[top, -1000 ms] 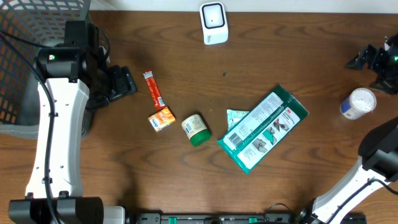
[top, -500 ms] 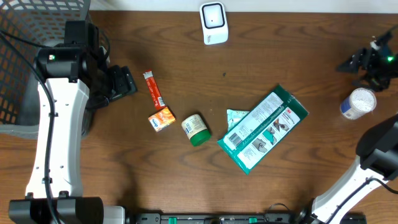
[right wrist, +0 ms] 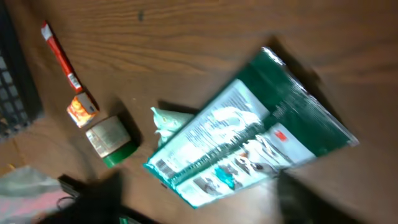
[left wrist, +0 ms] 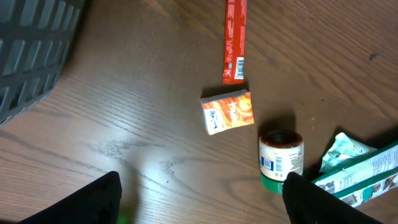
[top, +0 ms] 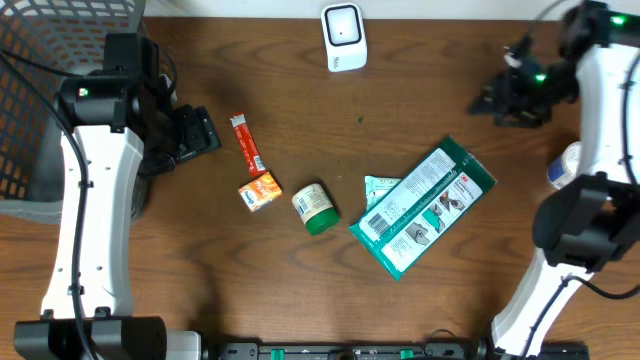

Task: Scan the item barcode
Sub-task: 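Move the right gripper back over the table toward the green-lidded jar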

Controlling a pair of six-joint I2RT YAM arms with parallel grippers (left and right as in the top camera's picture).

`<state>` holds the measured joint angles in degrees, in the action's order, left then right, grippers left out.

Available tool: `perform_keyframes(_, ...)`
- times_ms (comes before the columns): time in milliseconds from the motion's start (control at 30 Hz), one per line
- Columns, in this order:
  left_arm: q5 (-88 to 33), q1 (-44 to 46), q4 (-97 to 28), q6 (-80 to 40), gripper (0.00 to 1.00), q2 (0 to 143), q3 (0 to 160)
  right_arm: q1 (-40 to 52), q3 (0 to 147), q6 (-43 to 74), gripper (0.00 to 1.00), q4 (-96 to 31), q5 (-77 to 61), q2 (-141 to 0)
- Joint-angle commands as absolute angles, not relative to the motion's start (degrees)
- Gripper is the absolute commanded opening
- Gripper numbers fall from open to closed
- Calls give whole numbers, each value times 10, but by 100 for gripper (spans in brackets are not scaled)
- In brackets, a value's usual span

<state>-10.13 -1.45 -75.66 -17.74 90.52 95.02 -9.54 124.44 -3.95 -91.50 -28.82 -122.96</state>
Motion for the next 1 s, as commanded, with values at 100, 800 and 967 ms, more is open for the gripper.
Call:
perform_keyframes(100,-98,-15,-758,-172,84,896,957,-6,1245,-17,99,-901,-285,-1232)
perform_keyframes(800,-98,-15,-758,-172,84,896,957,255,1245,140,94,-836,-69,-1176)
perform_keyframes(967,-98,-15,-758,-198,84,896,957,255,1245,117,95,-862,-60,-1129)
